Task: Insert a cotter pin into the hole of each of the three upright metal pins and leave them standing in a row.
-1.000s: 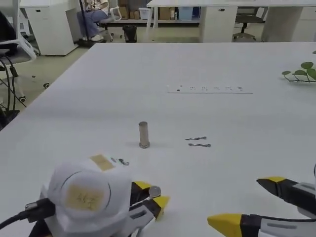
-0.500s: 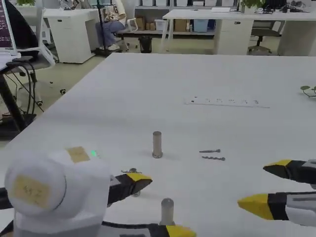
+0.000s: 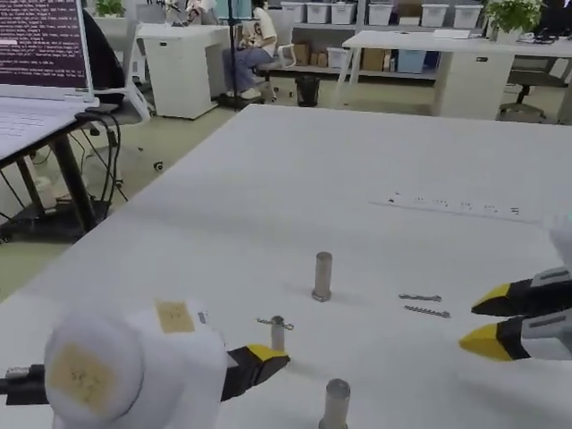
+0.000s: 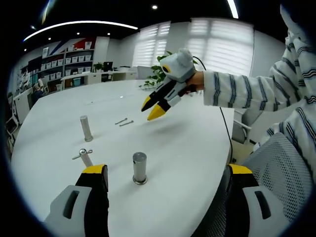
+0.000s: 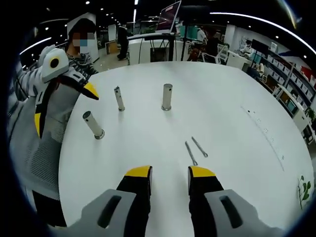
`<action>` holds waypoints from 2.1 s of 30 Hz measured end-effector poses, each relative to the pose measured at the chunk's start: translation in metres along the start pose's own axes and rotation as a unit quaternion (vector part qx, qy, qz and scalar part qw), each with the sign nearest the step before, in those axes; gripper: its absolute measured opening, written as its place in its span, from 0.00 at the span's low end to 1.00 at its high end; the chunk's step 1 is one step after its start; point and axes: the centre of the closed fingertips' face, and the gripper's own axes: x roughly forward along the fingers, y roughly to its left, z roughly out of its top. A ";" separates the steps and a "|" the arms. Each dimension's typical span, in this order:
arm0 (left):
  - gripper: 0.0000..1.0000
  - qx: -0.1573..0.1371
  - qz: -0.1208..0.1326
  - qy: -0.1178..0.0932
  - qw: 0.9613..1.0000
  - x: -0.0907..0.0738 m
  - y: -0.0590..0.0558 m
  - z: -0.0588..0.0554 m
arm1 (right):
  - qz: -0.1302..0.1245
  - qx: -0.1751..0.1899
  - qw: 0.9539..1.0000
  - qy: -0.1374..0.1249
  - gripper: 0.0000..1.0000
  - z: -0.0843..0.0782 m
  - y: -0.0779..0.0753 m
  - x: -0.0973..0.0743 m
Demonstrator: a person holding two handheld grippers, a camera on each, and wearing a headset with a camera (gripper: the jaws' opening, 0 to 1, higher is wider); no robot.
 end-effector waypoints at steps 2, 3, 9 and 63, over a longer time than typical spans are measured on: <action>0.99 -0.006 0.000 0.002 1.000 0.000 0.000 -0.003 | -0.010 -0.016 1.000 0.004 0.19 0.002 -0.011 0.007; 0.99 -0.009 0.002 0.003 1.000 -0.001 0.000 -0.005 | -0.007 -0.022 1.000 0.010 0.15 0.002 -0.016 0.011; 0.99 -0.020 0.013 0.004 1.000 -0.008 0.005 -0.010 | 0.010 -0.025 0.999 0.029 0.12 -0.002 -0.030 0.028; 0.94 -0.043 0.064 -0.018 0.997 -0.025 0.026 0.009 | 0.091 -0.160 0.967 0.175 0.00 0.003 -0.024 0.060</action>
